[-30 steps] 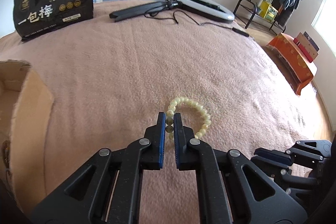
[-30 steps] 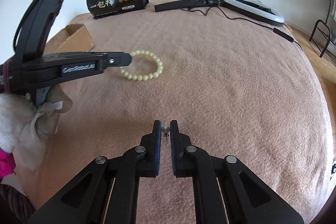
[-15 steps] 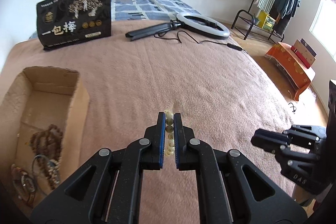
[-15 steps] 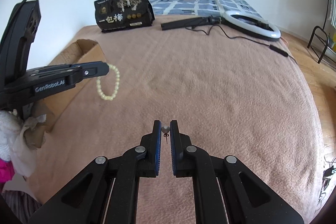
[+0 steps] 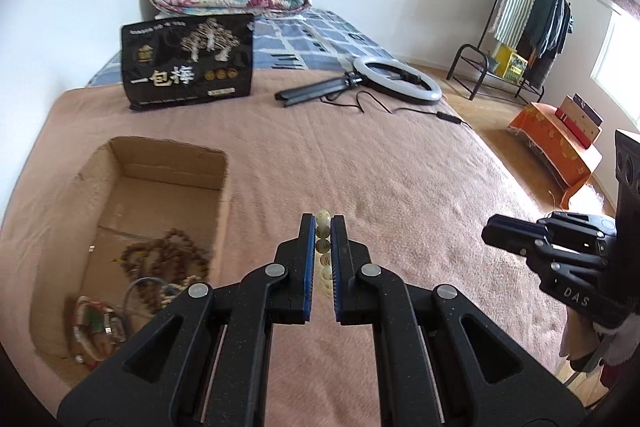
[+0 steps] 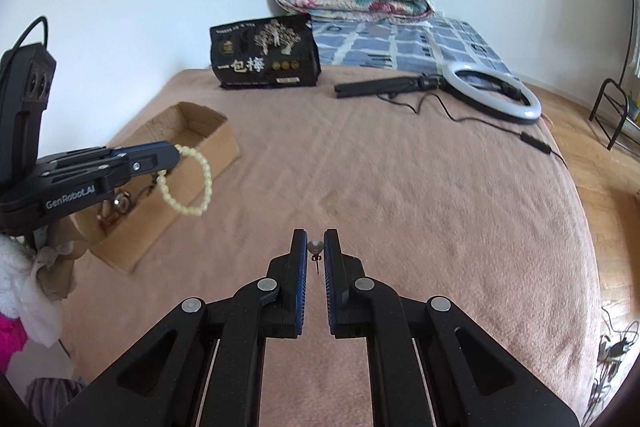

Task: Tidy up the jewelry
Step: 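Lift the bracelet with left tool while right tool carries the pearl stud to the box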

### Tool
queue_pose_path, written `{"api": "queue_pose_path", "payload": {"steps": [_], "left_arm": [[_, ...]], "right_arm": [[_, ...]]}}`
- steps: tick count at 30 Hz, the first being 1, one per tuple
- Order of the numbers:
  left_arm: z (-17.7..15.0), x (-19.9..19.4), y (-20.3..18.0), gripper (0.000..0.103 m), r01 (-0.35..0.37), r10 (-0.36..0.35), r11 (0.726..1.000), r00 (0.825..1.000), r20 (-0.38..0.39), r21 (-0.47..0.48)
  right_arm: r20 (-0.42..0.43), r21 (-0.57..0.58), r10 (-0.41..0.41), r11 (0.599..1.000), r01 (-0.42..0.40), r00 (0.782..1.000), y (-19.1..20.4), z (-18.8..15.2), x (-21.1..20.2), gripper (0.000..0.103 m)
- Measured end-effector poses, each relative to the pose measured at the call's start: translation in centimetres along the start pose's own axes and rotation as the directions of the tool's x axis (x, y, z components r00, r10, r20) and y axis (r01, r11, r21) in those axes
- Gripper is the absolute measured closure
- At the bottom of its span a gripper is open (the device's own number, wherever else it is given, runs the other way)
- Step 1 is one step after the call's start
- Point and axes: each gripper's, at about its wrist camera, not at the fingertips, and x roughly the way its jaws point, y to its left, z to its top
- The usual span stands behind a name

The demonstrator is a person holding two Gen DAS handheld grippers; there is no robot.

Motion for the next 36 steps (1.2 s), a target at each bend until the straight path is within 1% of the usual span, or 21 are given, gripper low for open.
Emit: {"api": "queue_pose_path", "payload": {"steps": [8, 17, 28, 36], "left_arm": [[0.0, -2.7, 3.2, 0.098, -0.036, 0.037, 0.999, 0.999, 0.032, -0.035], [0.7, -4.2, 7.8, 0.098, -0.088, 0.092, 0.993, 0.994, 0.055, -0.075], [0.9, -4.4, 12.3, 0.098, -0.140, 0.147, 0.983, 0.988, 0.055, -0.116], [0.7, -3.8, 14.0, 0.098, -0.157, 0.164, 0.978, 0.986, 0.043, -0.136]], "right_arm": [[0.023, -0.032, 0.030, 0.999, -0.029, 0.999, 2.7, 2.2, 0.2, 0.096], [0.031, -0.077, 0.074, 0.994, -0.072, 0.997, 6.1, 5.2, 1.9, 0.096], [0.008, -0.120, 0.137, 0.984, -0.135, 0.991, 10.1, 7.7, 5.2, 0.096], [-0.021, -0.137, 0.167, 0.976, -0.168, 0.986, 12.5, 8.9, 7.9, 0.096]]}}
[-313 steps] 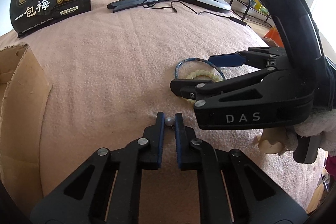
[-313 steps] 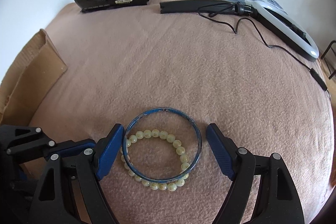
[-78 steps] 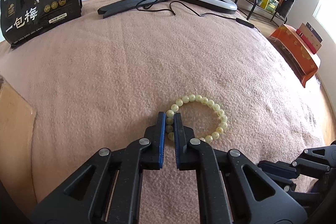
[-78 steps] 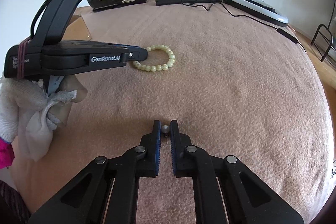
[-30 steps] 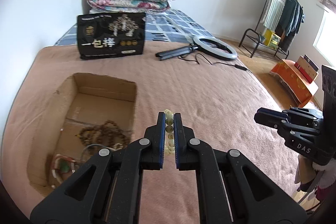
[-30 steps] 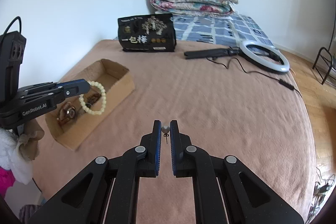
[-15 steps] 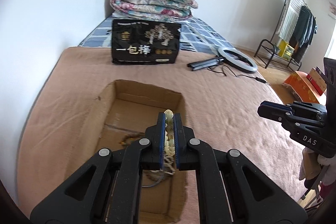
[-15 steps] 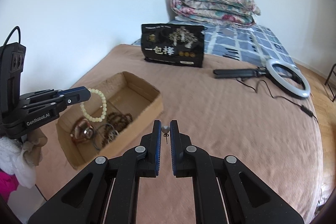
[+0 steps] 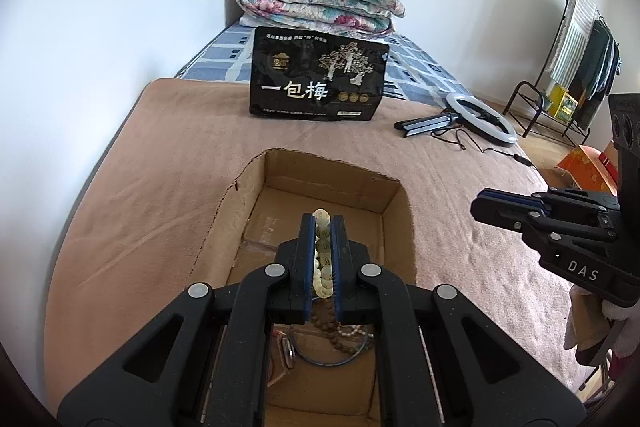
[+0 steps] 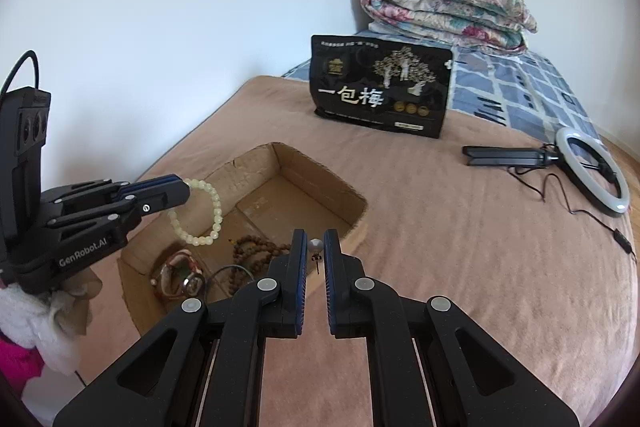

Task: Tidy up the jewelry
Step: 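Lift the bracelet with left tool while right tool carries the pearl stud to the box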

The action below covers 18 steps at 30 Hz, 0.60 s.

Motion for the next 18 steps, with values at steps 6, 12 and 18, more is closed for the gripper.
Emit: {"api": "queue_pose_path", "payload": {"steps": [6, 12, 18], "left_arm": [[-0.1, 0.4, 0.6, 0.098, -0.004, 0.004, 1.000, 1.000, -0.003, -0.005], [0.0, 0.6, 0.9, 0.098, -0.008, 0.008, 1.000, 1.000, -0.004, -0.007], [-0.1, 0.8, 1.3, 0.098, -0.008, 0.008, 1.000, 1.000, -0.008, -0.014]], "right_arm": [[-0.015, -0.003, 0.018, 1.000, -0.018, 1.000, 0.8, 0.4, 1.5, 0.096], [-0.025, 0.008, 0.027, 1.000, -0.027, 0.999, 1.0, 0.7, 2.4, 0.096], [-0.027, 0.005, 0.025, 1.000, -0.025, 0.999, 1.3, 0.8, 2.7, 0.096]]}}
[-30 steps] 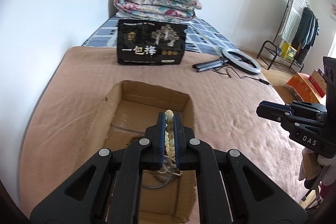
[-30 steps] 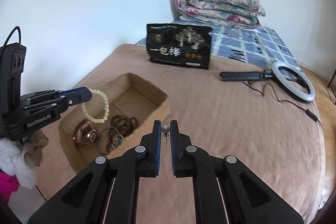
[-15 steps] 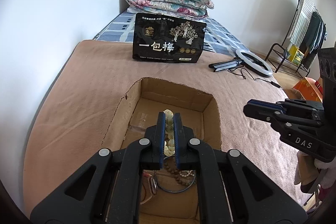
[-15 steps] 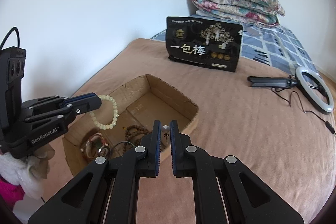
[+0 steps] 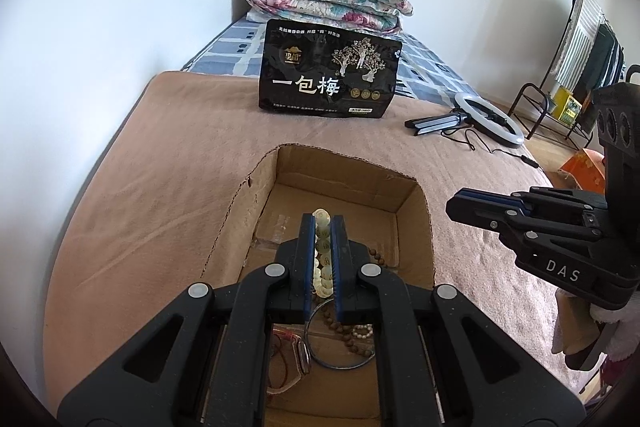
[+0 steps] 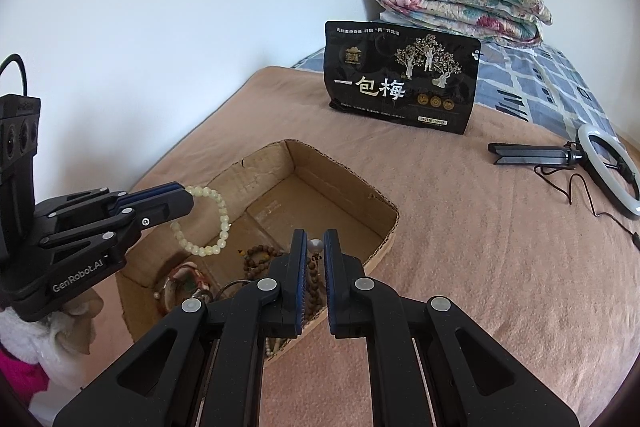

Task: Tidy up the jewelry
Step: 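Lift the bracelet with left tool while right tool carries the pearl stud to the box, then open both tools inside the box to release the bracelet and stud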

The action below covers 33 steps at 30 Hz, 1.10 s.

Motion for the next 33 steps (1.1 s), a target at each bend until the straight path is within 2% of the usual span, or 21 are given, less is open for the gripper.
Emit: {"api": "queue_pose_path", "payload": {"steps": [15, 17, 18, 19, 21, 22, 25, 30, 33], "left_arm": [[-0.3, 0.2, 0.2, 0.098, -0.025, 0.025, 1.000, 1.000, -0.002, 0.005], [-0.3, 0.2, 0.3, 0.098, -0.029, 0.029, 1.000, 1.000, -0.002, 0.001], [-0.3, 0.1, 0.3, 0.098, -0.032, 0.032, 1.000, 1.000, -0.002, 0.001], [-0.3, 0.1, 0.3, 0.098, -0.036, 0.036, 0.999, 0.999, -0.002, 0.002], [-0.3, 0.0, 0.2, 0.097, -0.048, 0.048, 0.999, 0.999, 0.001, 0.009], [-0.3, 0.0, 0.1, 0.095, -0.051, 0.051, 0.999, 0.999, 0.001, 0.011], [-0.4, -0.4, 0.0, 0.079, -0.059, 0.059, 0.998, 0.998, 0.009, 0.012], [-0.4, -1.0, -0.2, 0.079, -0.061, 0.061, 0.998, 0.998, 0.018, 0.009], [-0.4, -1.6, -0.6, 0.079, -0.064, 0.064, 0.998, 0.998, 0.026, 0.016]], "right_arm": [[-0.001, -0.024, 0.000, 1.000, 0.000, 1.000, 0.9, 0.3, 0.3, 0.096], [-0.001, -0.024, -0.010, 1.000, 0.010, 1.000, 0.9, 0.3, 0.3, 0.081], [0.002, -0.021, -0.010, 1.000, 0.010, 1.000, 0.8, 0.3, 0.2, 0.070], [0.006, -0.018, -0.010, 1.000, 0.010, 1.000, 0.8, 0.4, 0.1, 0.066], [0.011, -0.009, -0.013, 1.000, 0.013, 1.000, 0.7, 0.4, -0.1, 0.064], [0.011, -0.006, -0.016, 1.000, 0.016, 1.000, 0.6, 0.4, -0.1, 0.060], [0.019, 0.005, -0.028, 1.000, 0.028, 0.999, 0.4, 0.3, -0.3, 0.050], [0.022, 0.014, -0.038, 0.999, 0.038, 0.999, 0.2, 0.3, -0.8, 0.049], [0.024, 0.013, -0.051, 0.999, 0.050, 0.998, 0.2, 0.2, -1.3, 0.043]]}}
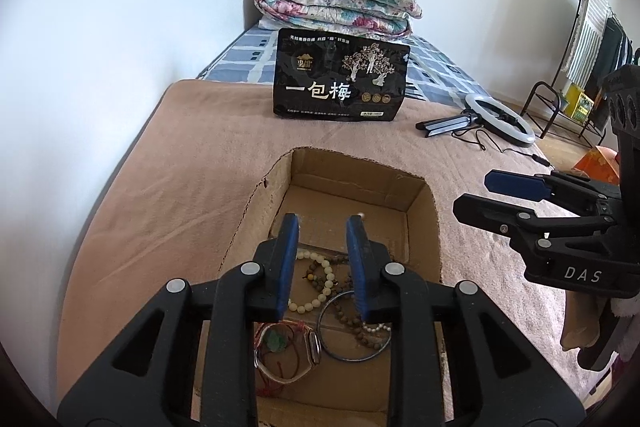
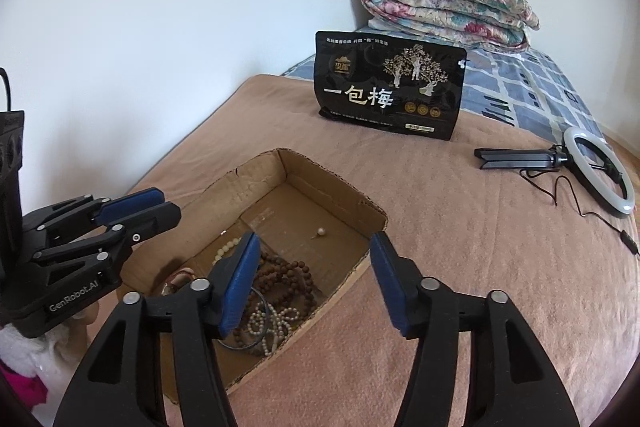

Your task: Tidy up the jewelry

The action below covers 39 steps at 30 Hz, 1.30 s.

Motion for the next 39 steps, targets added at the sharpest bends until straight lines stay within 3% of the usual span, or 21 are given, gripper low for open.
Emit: {"api": "queue_pose_path", "payload": {"steps": [9, 21, 24, 31, 34, 39], "left_arm": [[0.1, -2.9, -1.3, 0.079, -0.015, 0.014, 1.000, 0.999, 0.042, 0.026], [-0.5, -8.3, -3.1, 0.078, -0.027, 0.021, 0.998, 0.993, 0.116, 0.052], [-0.8, -9.7, -3.8, 0.065, -0.028, 0.020, 0.998, 0.991, 0.135, 0.059], [-1.4, -12.2, -5.1, 0.062, -0.036, 0.025, 0.997, 0.987, 0.156, 0.070], [-1.8, -13.1, -5.4, 0.047, -0.043, 0.033, 0.997, 0.987, 0.157, 0.061], [-2.5, -14.8, -5.4, 0.034, -0.041, 0.037, 0.999, 0.986, 0.161, 0.027]], "right_arm": [[0.037, 0.000, -0.019, 1.000, 0.019, 0.999, 0.1, -0.1, -2.7, 0.036], [0.101, 0.005, -0.027, 1.000, 0.026, 0.995, 0.3, -1.2, -7.5, 0.036], [0.116, -0.001, -0.033, 0.999, 0.033, 0.993, 0.3, -1.6, -8.7, 0.035], [0.149, 0.008, -0.038, 0.999, 0.037, 0.988, -0.2, -2.8, -11.4, 0.032], [0.156, -0.007, -0.051, 0.999, 0.053, 0.987, -0.2, -3.3, -12.3, 0.031], [0.167, -0.032, -0.076, 0.996, 0.083, 0.983, 0.0, -4.3, -13.8, 0.023]]}}
